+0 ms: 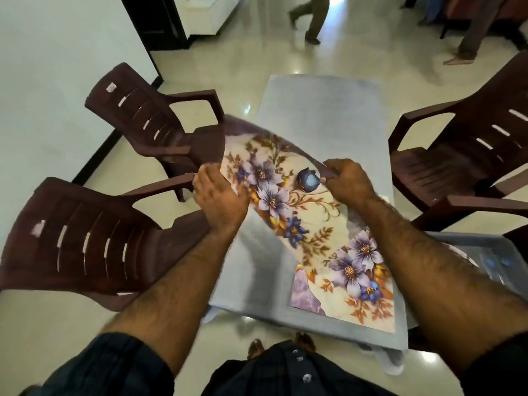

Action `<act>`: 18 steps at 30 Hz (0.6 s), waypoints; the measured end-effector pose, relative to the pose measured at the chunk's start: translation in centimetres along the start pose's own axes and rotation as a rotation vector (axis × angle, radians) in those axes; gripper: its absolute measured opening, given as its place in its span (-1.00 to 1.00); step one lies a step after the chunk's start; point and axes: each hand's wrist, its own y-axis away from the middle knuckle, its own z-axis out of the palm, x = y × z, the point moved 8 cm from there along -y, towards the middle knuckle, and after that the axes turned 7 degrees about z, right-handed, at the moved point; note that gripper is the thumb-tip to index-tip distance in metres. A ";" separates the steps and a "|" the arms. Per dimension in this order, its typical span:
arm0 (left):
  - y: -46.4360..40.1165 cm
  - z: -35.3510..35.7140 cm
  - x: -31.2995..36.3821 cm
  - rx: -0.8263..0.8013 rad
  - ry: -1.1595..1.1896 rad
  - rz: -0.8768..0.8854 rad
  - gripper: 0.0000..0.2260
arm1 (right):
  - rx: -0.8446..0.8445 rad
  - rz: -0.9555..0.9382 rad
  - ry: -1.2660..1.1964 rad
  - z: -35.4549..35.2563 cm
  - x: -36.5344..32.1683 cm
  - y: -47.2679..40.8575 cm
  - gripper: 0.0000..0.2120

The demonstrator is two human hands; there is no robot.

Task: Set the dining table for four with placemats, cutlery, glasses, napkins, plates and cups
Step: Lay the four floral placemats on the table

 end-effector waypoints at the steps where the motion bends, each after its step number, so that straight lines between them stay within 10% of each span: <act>1: 1.2 1.1 -1.4 -0.094 0.113 -0.170 -0.38 | -0.024 0.055 -0.171 0.5 1.0 -0.3 -0.75; 5: 7.3 8.5 -4.0 -0.642 1.033 -0.722 -0.41 | -0.149 0.255 -0.590 4.8 4.3 0.4 -0.86; 8: 7.1 8.9 -6.6 -0.573 1.054 -0.682 -0.31 | -0.261 0.301 -0.585 7.7 6.0 1.4 -0.90; 12: 6.0 6.9 -7.5 -0.549 1.038 -0.561 -0.67 | -0.301 0.473 -0.661 9.4 7.1 2.7 -0.87; 18: 4.8 5.8 -10.0 -0.545 1.254 -0.529 -0.28 | -0.293 0.419 -0.669 10.9 6.0 2.7 -0.82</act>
